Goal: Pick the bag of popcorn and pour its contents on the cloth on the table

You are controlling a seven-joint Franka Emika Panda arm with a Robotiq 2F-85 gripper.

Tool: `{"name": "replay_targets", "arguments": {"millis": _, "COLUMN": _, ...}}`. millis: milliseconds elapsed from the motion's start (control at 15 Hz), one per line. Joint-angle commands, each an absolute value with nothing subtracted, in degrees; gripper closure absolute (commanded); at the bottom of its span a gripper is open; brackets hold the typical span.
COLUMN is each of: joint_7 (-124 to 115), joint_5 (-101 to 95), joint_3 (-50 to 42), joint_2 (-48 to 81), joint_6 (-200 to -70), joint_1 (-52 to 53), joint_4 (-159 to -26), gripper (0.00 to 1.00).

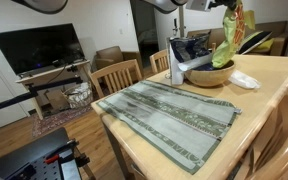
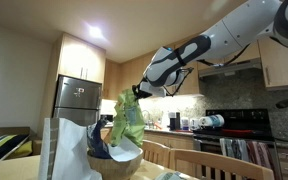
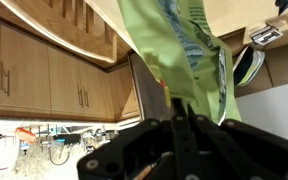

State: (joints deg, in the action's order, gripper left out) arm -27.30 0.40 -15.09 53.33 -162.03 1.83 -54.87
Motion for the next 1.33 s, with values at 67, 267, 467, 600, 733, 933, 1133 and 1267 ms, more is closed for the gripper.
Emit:
{"name": "replay_targets", "arguments": {"millis": 67, "joint_7": -28.0, "joint_5": 0.7, "joint_3": -16.2, "joint_2": 46.2, "joint_6": -168.5, "joint_1": 2.1, "joint_4": -64.2, "gripper": 1.00}}
{"name": "replay_targets", "arguments": {"millis": 267, "joint_7": -27.4, "joint_5": 0.4, "joint_3": -15.7, "joint_2": 48.7, "joint_6": -168.8, "joint_1": 1.1, "joint_4": -61.1, "gripper": 0.99}}
{"name": "replay_targets", "arguments": {"millis": 467, "joint_7": -27.4, "joint_5": 0.4, "joint_3": -15.7, "joint_2": 46.8, "joint_6": -170.8, "joint_1": 1.0, "joint_4": -65.0, "gripper": 0.99}}
{"name": "replay_targets", "arguments": {"millis": 600, "joint_7": -27.4, "joint_5": 0.4, "joint_3": -15.7, "joint_2": 46.5, "joint_6": -170.9, "joint_1": 1.1, "joint_4": -65.6, "gripper": 0.99}}
{"name": "replay_targets", "arguments": {"millis": 733, "joint_7": -26.3, "joint_5": -0.3, "joint_3": -15.5, "joint_2": 46.2, "joint_6": -170.9, "joint_1": 1.5, "joint_4": -66.3, "gripper": 1.00}}
{"name": "replay_targets", "arguments": {"millis": 933, "joint_7": -21.9, "joint_5": -2.3, "joint_3": -14.5, "joint_2": 43.9, "joint_6": -171.8, "joint_1": 1.1, "joint_4": -68.9, "gripper": 1.00}}
{"name": "replay_targets", "arguments": {"millis": 1133, "joint_7": -17.6, "joint_5": -3.4, "joint_3": -13.9, "joint_2": 41.1, "joint_6": -172.9, "joint_1": 0.2, "joint_4": -71.0, "gripper": 1.00}}
{"name": "replay_targets", "arguments": {"millis": 1267, "joint_7": -14.8, "joint_5": -3.3, "joint_3": -13.8, "joint_2": 38.9, "joint_6": -173.7, "joint_1": -0.4, "joint_4": -72.9, "gripper": 1.00}}
